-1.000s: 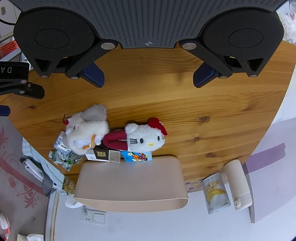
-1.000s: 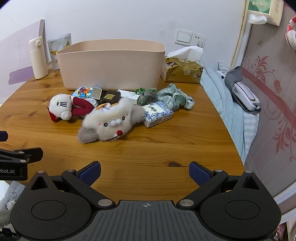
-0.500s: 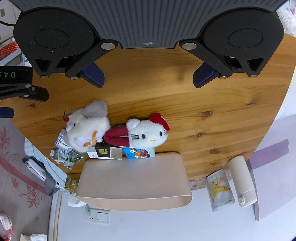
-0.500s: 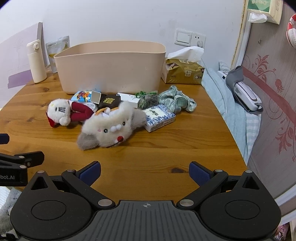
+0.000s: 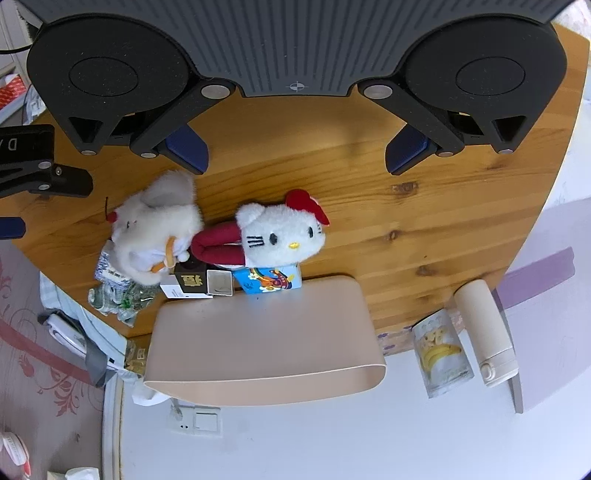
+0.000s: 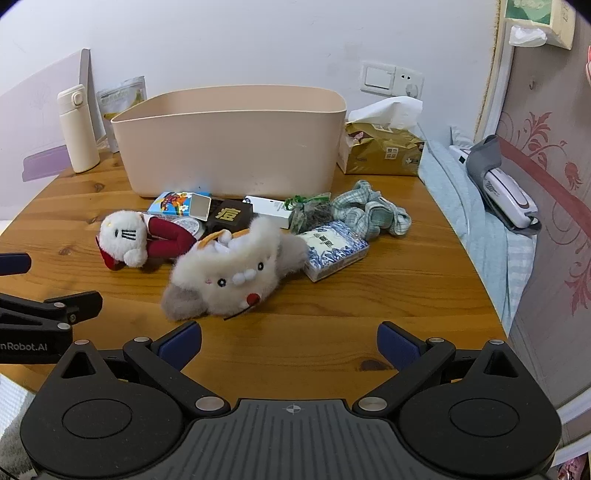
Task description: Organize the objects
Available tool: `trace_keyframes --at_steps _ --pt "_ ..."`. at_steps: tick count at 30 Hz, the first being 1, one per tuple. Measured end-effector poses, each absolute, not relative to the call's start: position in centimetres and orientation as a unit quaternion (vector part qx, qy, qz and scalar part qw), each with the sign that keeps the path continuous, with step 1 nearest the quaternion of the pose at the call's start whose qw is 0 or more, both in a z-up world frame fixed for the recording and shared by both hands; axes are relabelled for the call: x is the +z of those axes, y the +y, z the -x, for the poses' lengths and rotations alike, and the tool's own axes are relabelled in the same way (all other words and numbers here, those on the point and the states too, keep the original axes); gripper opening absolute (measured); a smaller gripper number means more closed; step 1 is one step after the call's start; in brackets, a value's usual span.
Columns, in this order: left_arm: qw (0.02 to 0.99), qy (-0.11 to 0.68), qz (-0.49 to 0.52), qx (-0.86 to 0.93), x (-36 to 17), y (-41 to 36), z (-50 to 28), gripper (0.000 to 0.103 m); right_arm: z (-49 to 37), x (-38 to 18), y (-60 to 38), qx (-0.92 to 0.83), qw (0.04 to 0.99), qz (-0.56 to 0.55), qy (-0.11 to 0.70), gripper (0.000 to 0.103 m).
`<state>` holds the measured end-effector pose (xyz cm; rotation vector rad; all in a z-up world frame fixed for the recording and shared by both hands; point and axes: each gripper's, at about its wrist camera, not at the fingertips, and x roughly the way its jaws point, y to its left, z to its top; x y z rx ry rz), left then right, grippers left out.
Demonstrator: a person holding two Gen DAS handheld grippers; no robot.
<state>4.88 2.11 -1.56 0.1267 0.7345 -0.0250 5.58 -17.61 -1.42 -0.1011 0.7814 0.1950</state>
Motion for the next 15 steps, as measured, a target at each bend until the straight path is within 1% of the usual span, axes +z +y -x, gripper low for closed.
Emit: trace_keyframes --at_steps 15 --pt "0.935 0.352 -0.026 -0.02 -1.5 3.5 -8.8 0.103 -9.1 -2.2 -16.9 0.11 0.913 0.014 0.392 0.103"
